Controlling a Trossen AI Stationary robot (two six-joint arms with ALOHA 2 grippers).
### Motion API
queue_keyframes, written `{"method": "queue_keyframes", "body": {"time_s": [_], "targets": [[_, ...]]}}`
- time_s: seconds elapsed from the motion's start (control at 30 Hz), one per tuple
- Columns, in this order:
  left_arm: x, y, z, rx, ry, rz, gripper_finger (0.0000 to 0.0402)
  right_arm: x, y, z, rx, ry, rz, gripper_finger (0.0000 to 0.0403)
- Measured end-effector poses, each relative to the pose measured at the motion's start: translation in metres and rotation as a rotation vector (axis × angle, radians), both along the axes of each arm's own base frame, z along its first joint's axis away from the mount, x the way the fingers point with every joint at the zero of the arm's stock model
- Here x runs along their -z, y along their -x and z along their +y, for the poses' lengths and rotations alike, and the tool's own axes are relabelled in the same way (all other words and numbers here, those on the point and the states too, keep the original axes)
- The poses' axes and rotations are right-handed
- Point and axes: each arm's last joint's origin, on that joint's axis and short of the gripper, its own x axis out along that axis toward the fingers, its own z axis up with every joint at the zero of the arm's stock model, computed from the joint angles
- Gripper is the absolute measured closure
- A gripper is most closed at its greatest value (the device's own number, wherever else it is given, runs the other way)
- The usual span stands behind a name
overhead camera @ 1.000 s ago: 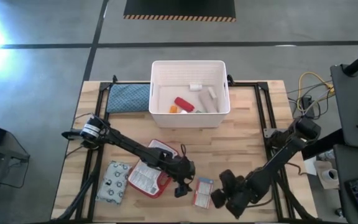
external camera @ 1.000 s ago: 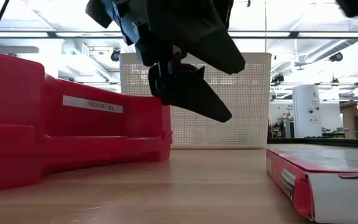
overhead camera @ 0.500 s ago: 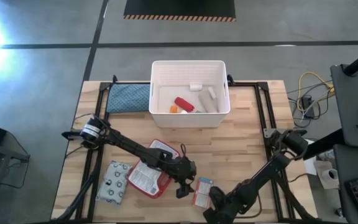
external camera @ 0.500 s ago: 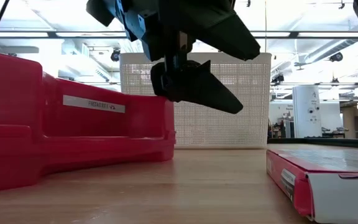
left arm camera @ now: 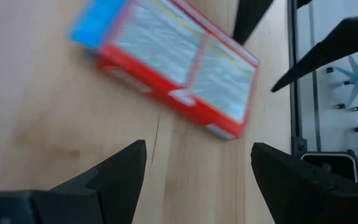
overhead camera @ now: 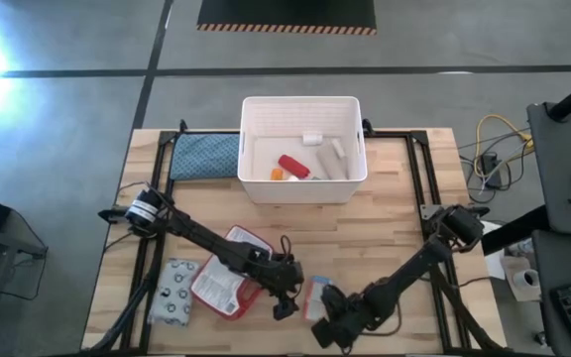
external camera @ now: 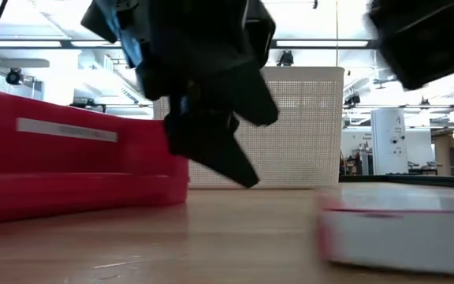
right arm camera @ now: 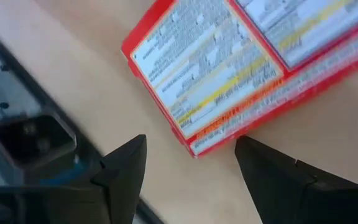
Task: Pick & place medical supplies in basket/bin
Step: Put the red medicine box into the white bin
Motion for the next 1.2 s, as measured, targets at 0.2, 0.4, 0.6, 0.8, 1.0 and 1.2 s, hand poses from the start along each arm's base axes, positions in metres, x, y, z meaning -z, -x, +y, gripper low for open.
{"method": "queue_keyframes", "body": {"time_s": [0.2,0.4,0.6,0.8,1.0,1.2], "targets": [[0.004,0.002,0.000,-0.017,0.015,0.033,0.0133,-0.002,-0.003,-0.005,-0.016,0.022,-0.015,0.0161],[0.002,0.001,0.001,-0.059,0.039,0.039,0.0133,-0.022,0.005,0.001,-0.071,0.010,-0.062,0.0171],[0.000,0.000,0.002,-0.087,0.017,0.017,0.0133,-0.046,0.022,0.004,-0.013,0.034,-0.097,0.0172],[0.002,0.001,0.003,-0.102,-0.002,0.017,0.0133,-0.047,0.035,-0.003,0.064,0.066,-0.032,0.0156],[0.006,0.003,0.004,-0.107,-0.002,0.030,0.0133,-0.024,0.034,-0.023,0.185,0.108,-0.001,0.0139],[0.005,0.002,0.003,-0.115,0.011,0.025,0.0133,-0.012,0.032,-0.038,0.263,0.067,-0.049,0.0131]]}}
